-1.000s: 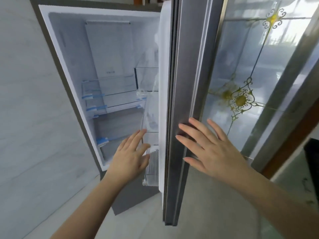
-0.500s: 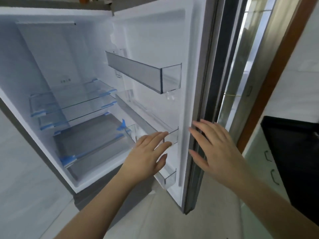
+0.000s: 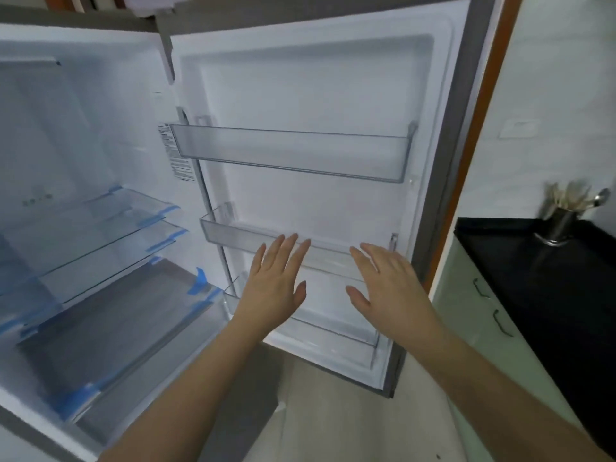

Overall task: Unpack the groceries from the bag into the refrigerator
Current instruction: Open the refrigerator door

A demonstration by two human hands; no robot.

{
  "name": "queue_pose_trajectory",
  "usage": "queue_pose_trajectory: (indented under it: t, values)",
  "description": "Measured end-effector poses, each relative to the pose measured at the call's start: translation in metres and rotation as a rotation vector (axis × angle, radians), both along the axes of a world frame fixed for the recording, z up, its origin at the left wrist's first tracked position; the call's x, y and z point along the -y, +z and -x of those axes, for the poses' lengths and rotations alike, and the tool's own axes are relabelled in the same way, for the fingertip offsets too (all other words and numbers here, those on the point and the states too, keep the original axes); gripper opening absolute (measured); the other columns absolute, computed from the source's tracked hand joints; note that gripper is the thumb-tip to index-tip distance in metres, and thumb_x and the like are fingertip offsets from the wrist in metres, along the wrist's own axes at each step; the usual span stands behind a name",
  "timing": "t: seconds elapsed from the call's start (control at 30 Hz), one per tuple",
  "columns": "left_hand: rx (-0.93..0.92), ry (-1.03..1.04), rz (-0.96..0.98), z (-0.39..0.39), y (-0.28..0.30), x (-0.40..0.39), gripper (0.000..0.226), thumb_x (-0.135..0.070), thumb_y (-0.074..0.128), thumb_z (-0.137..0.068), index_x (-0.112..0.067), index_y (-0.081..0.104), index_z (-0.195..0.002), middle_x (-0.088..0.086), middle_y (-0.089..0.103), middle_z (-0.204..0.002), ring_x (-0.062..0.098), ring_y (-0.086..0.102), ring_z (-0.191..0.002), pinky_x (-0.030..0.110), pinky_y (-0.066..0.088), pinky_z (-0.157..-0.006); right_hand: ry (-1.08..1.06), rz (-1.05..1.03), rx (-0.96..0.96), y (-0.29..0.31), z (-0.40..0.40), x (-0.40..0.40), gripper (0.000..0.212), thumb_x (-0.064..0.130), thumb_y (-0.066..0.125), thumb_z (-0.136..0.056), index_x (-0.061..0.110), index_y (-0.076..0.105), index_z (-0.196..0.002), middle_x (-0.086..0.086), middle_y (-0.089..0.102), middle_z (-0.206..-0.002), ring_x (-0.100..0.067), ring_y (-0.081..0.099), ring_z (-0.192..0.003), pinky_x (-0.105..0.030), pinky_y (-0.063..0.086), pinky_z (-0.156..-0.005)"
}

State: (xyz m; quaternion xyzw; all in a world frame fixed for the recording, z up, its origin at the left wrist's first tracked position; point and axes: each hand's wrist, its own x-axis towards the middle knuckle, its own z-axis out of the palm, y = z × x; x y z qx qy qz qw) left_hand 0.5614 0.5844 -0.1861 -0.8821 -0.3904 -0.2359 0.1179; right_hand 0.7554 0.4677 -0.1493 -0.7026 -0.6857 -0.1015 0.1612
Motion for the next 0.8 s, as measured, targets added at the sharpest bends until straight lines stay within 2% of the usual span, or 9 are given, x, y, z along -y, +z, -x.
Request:
queue_pose_trajectory:
  t: [0.1, 0.23, 0.3, 0.43, 0.63, 0.8]
  values:
    - [-0.027, 0.020, 0.023, -0.002, 0.000, -0.028, 0.077, -0.035, 0.057, -0.091, -0.021, 0.017, -0.154, 0.004, 0.025, -0.160, 0.026, 0.017, -0.148, 0.048, 0.006, -0.118, -0.062, 0.006, 0.046, -0.008, -0.006, -0.015, 0.064, 0.049, 0.039, -0.097, 0.021, 0.019, -0.152, -0.002, 0.033, -0.154, -0.022, 0.029, -0.142, -0.044, 0.007, -0.119]
    - [-0.010, -0.036, -0.024, -0.012, 0.003, -0.051, 0.070, -0.028, 0.067, -0.083, -0.015, 0.038, -0.146, 0.008, 0.051, -0.141, 0.030, 0.042, -0.135, 0.054, 0.022, -0.115, -0.144, 0.011, 0.056, -0.014, -0.016, -0.033, 0.066, 0.046, 0.043, -0.096, 0.019, 0.019, -0.152, -0.004, 0.033, -0.153, -0.025, 0.026, -0.143, -0.049, 0.007, -0.120]
    - [-0.002, -0.060, -0.028, -0.021, 0.005, -0.058, 0.067, -0.029, 0.066, -0.083, -0.013, 0.042, -0.143, 0.009, 0.054, -0.137, 0.032, 0.045, -0.131, 0.053, 0.024, -0.115, -0.173, -0.002, 0.078, -0.017, -0.022, -0.041, 0.070, 0.044, 0.049, -0.094, 0.017, 0.020, -0.152, -0.007, 0.033, -0.153, -0.027, 0.024, -0.144, -0.050, 0.009, -0.119]
    - [-0.021, -0.048, 0.037, -0.036, -0.001, -0.063, 0.078, -0.029, 0.062, -0.085, -0.013, 0.026, -0.152, 0.011, 0.040, -0.149, 0.034, 0.030, -0.141, 0.050, 0.024, -0.116, -0.233, 0.053, 0.072, -0.018, -0.033, -0.056, 0.075, 0.044, 0.049, -0.094, 0.018, 0.010, -0.153, -0.005, 0.020, -0.159, -0.027, 0.011, -0.148, -0.049, 0.007, -0.120]
    - [-0.036, -0.018, 0.124, -0.047, -0.004, -0.065, 0.089, -0.038, 0.055, -0.088, -0.020, 0.000, -0.155, 0.004, 0.016, -0.161, 0.026, 0.005, -0.149, 0.050, 0.013, -0.119, -0.260, 0.133, 0.018, -0.009, -0.042, -0.068, 0.075, 0.044, 0.045, -0.096, 0.020, 0.003, -0.153, -0.003, 0.007, -0.162, -0.025, 0.001, -0.149, -0.046, 0.005, -0.120]
    - [-0.070, -0.041, 0.181, -0.046, 0.002, -0.066, 0.092, -0.039, 0.053, -0.089, -0.022, -0.010, -0.154, 0.001, 0.003, -0.164, 0.023, -0.006, -0.150, 0.050, 0.007, -0.120, -0.248, 0.212, 0.029, -0.001, -0.047, -0.068, 0.079, 0.046, 0.045, -0.096, 0.021, -0.003, -0.153, -0.004, -0.002, -0.163, -0.027, -0.004, -0.149, -0.045, 0.004, -0.120]
